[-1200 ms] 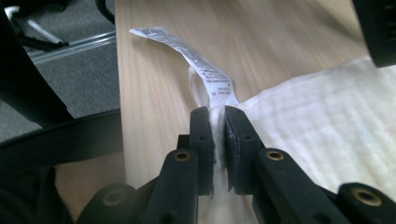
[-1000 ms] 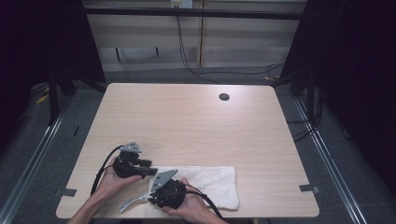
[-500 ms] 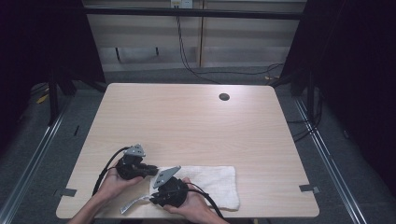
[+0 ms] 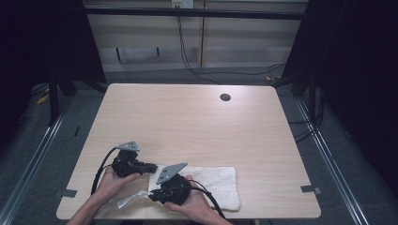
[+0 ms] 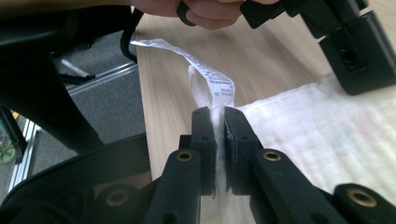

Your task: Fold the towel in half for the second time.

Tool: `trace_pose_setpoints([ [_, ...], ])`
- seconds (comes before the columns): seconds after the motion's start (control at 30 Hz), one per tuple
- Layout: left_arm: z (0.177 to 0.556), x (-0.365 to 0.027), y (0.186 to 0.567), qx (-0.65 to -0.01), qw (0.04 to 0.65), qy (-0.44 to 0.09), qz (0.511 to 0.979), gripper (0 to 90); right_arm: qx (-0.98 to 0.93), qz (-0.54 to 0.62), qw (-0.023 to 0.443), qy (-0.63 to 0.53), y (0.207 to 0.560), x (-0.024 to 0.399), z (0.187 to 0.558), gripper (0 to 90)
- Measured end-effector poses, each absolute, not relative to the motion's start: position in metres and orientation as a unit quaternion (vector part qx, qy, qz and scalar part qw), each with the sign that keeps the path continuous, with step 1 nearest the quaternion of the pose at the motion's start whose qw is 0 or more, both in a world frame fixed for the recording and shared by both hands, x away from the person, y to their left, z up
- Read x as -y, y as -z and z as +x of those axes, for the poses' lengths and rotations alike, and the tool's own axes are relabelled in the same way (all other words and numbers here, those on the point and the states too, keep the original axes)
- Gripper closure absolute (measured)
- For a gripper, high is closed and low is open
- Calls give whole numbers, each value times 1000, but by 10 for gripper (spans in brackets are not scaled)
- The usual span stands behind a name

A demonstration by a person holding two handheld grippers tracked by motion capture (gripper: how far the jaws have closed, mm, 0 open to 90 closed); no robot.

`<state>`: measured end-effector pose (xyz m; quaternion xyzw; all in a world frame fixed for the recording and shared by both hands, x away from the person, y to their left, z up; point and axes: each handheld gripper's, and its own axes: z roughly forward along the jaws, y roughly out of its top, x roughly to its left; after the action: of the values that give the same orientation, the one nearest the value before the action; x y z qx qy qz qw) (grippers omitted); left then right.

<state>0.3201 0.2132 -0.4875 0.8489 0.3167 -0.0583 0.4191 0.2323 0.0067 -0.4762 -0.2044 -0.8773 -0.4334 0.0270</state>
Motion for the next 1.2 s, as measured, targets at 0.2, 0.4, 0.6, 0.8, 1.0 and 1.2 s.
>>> trace_pose_setpoints([
  [0.2, 321, -224, 481, -324, 438, 64, 836, 858, 870, -205, 30, 448, 466, -7, 232, 839],
  [0.4, 326, -233, 473, -336, 454, 64, 823, 858, 864, -206, 20, 459, 456, -12, 234, 839],
  [0.6, 327, -243, 464, -343, 460, 56, 817, 860, 859, -201, 19, 471, 449, -19, 237, 840],
  [0.8, 328, -254, 452, -346, 473, 47, 809, 860, 850, -204, 17, 485, 445, -27, 239, 841],
  [1.0, 326, -264, 442, -350, 487, 36, 799, 860, 837, -210, 2, 505, 435, -33, 237, 842],
  [1.2, 324, -277, 427, -354, 502, 26, 789, 860, 829, -204, -4, 521, 425, -45, 236, 843],
])
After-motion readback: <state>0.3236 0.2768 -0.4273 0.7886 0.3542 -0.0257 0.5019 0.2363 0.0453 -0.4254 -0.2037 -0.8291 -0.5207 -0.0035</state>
